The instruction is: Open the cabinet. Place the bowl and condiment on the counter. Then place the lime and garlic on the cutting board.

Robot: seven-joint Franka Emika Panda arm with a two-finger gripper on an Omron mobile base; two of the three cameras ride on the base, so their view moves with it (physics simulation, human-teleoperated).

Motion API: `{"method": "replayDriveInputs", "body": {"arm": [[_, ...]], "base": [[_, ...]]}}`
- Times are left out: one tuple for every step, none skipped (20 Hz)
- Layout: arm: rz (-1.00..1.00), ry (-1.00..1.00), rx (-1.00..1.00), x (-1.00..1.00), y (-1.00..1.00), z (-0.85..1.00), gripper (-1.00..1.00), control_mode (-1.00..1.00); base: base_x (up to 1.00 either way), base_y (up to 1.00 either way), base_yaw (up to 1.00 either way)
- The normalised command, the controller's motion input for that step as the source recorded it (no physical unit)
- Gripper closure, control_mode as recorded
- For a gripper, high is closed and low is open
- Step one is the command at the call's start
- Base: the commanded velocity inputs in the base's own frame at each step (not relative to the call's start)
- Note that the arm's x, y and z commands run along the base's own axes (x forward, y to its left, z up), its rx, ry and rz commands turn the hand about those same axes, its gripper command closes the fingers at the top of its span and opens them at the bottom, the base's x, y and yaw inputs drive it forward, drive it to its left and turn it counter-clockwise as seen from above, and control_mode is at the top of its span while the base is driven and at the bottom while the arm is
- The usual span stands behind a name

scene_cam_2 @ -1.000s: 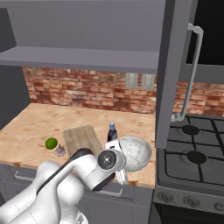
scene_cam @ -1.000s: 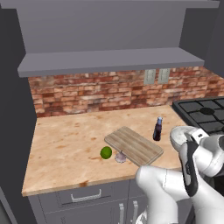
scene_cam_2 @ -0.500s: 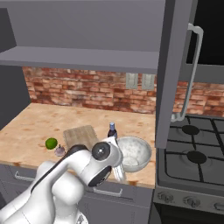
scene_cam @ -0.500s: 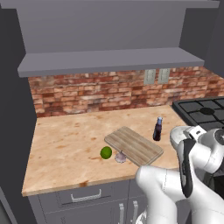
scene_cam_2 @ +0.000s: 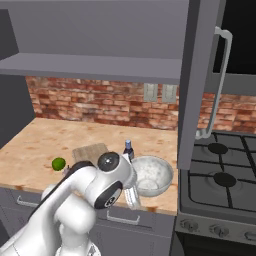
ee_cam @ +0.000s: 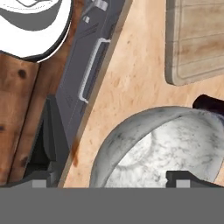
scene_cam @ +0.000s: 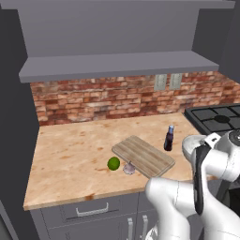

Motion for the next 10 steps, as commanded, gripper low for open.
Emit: {"method": "replayDriveInputs", "body": {"arm": [[-0.03, 0.05, -0.01, -0.41, 0.0, 0.31, -1.0, -1.0], [-0.02, 0.01, -0.01, -0.43, 0.0, 0.34, -1.0, -1.0], [-0.01, 0.0, -0.03, -0.44, 0.01, 0.36, -1.0, -1.0], [0.0, 0.0, -0.03, -0.45, 0.04, 0.41, -1.0, -1.0], [0.0, 0.0, -0.04, -0.44, 0.09, 0.45, -1.0, -1.0], [0.0, 0.0, -0.05, -0.43, 0.14, 0.48, -1.0, -1.0], [0.0, 0.0, -0.05, -0.41, 0.17, 0.49, -1.0, -1.0], [0.0, 0.0, -0.07, -0.4, 0.25, 0.49, -1.0, -1.0], [0.0, 0.0, -0.07, -0.4, 0.28, 0.5, -1.0, -1.0], [0.0, -0.01, -0.08, -0.37, 0.33, 0.47, -1.0, -1.0]], "base": [[0.0, 0.0, 0.0], [0.0, 0.0, 0.0], [0.0, 0.0, 0.0], [0.0, 0.0, 0.0], [0.0, 0.0, 0.0], [0.0, 0.0, 0.0], [0.0, 0.0, 0.0], [0.0, 0.0, 0.0], [0.0, 0.0, 0.0], [0.0, 0.0, 0.0]]}}
